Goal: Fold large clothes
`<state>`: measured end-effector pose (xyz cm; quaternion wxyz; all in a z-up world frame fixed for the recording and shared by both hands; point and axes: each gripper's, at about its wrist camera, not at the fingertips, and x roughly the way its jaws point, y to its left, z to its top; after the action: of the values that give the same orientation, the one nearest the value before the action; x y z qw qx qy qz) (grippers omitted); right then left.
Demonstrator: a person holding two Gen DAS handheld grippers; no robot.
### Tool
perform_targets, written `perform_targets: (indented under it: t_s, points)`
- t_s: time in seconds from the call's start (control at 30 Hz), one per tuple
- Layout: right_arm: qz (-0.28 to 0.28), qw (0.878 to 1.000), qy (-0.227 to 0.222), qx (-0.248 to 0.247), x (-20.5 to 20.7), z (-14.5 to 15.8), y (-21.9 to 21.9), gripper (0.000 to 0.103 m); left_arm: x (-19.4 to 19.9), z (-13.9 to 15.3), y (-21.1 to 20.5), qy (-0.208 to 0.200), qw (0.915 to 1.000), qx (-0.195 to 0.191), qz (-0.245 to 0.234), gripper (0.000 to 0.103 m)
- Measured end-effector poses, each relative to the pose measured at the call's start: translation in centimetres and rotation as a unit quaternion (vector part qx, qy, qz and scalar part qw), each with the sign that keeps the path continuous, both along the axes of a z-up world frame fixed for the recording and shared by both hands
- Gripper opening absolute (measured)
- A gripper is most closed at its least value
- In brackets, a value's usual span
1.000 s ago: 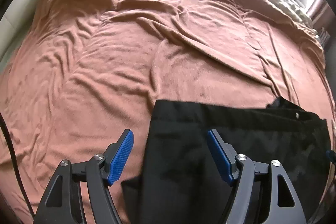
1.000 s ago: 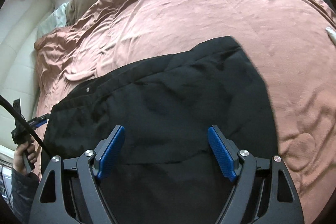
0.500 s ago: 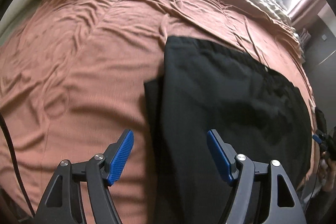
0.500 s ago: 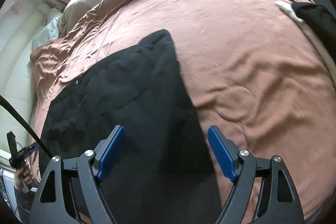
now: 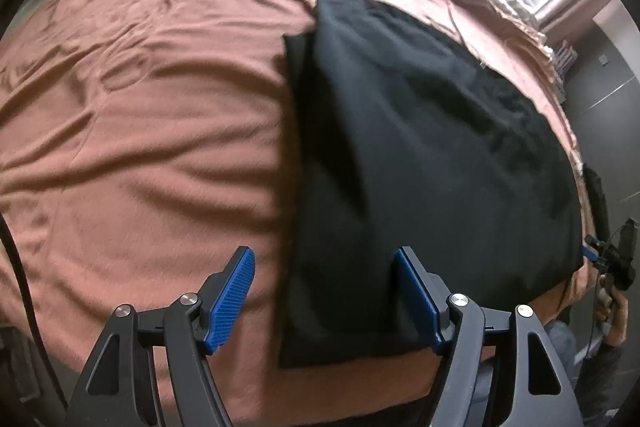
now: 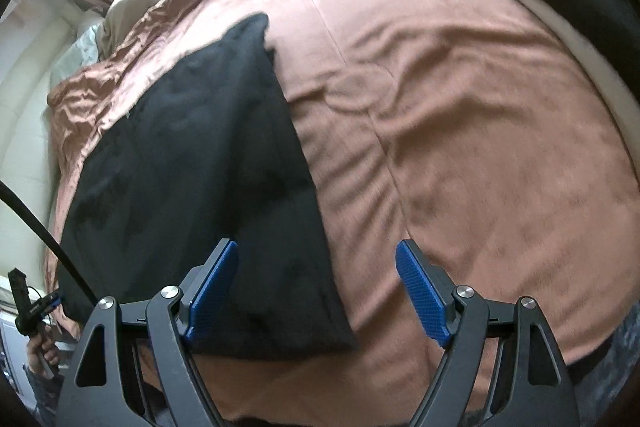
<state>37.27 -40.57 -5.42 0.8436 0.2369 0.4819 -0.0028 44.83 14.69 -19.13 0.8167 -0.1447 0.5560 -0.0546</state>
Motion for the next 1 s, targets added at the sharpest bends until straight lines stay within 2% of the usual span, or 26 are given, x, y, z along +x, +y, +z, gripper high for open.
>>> perform_targets:
  t_s: [0.07, 0.17, 0.27, 0.33, 0.4, 0.47, 0.57, 0.67, 0.87, 0.93, 1.0]
  points:
    - [-0.001, 1.000, 0.013, -0.010, -0.9, -0.9, 0.0, 0.080, -0.6, -0.5, 0.4, 0.002, 1.0000, 0.004, 0.006, 0.073]
    - [-0.010, 0.999, 0.030, -0.028, -1.9, -1.8, -0.1, 0.080, -1.2, -1.3, 1.1, 0.008, 0.9986, 0.041, 0.034, 0.073]
    - [-0.025, 0.999, 0.030, -0.036, -2.9, -1.4, -0.2, 0.080, -1.9, -1.0, 2.0, 0.002, 0.9982, 0.019, 0.058, 0.070]
    - [-0.034, 0.997, 0.028, -0.062, -3.5, -0.2, 0.3, 0.080, -2.4, -0.4, 2.6, -0.008, 0.9975, 0.007, 0.071, 0.070]
    - [-0.034, 0.998, 0.012, -0.059, -4.4, 1.3, 0.9, 0.080, -3.1, 0.0, 3.3, -0.019, 0.9963, -0.024, 0.080, 0.070]
    - [-0.024, 0.998, -0.008, -0.060, -5.0, 2.8, 2.1, 0.080, -3.7, 0.1, 3.8, -0.026, 0.9926, -0.075, 0.092, 0.070]
    - [-0.002, 0.997, -0.033, -0.063, -5.6, 4.8, 4.0, 0.080, -4.4, -0.4, 4.6, -0.031, 0.9846, -0.138, 0.103, 0.070]
    - [0.019, 0.997, -0.052, -0.055, -5.8, 6.2, 6.0, 0.080, -4.4, -1.2, 4.5, -0.021, 0.9766, -0.184, 0.110, 0.070]
    - [0.070, 0.994, -0.074, -0.031, -5.3, 7.4, 10.0, 0.080, -4.2, -3.0, 4.0, -0.005, 0.9650, -0.238, 0.110, 0.070]
    - [0.087, 0.993, -0.076, -0.022, -4.8, 7.4, 11.4, 0.080, -4.0, -3.3, 3.6, -0.005, 0.9638, -0.244, 0.108, 0.070]
    - [0.104, 0.992, -0.076, -0.010, -4.4, 7.4, 12.7, 0.075, -3.6, -3.4, 3.3, -0.006, 0.9637, -0.246, 0.104, 0.070]
